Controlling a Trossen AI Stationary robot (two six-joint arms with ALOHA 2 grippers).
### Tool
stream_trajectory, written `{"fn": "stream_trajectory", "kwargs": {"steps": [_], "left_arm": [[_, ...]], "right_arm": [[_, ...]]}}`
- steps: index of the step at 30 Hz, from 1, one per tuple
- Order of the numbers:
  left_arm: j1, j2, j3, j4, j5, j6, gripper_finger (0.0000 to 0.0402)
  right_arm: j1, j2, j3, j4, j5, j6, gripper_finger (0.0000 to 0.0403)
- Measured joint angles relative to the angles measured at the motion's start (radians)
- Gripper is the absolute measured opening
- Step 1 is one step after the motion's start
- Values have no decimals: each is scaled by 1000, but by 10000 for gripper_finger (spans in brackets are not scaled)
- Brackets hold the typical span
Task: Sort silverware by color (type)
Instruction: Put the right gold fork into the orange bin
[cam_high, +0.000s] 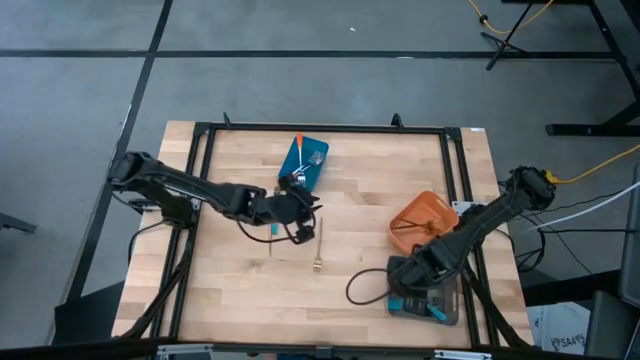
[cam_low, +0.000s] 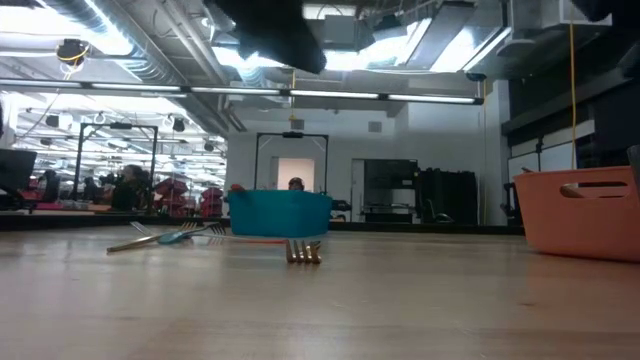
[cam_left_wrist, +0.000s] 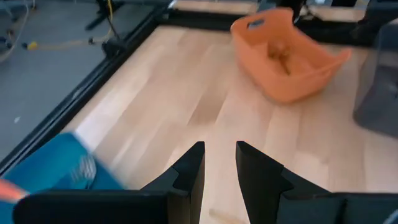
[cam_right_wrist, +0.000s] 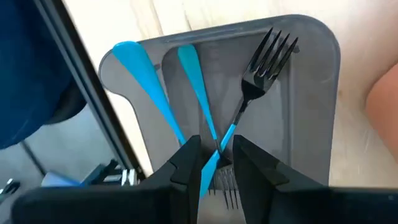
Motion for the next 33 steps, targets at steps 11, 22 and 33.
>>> {"fn": "stream_trajectory", "kwargs": {"steps": [11,22,33], "left_arm": [[-7,-140,0,-386,90,-165,84],[-11,-148,0,-427,106,-189,84],[-11,-148,0,-436,105,-189,84]], "right_arm": [[-95,-1,79,-91,-78,-97,83],[-217,-1,230,-4,383,-150,83],[-362,96,230,283,518,-135,83]]}}
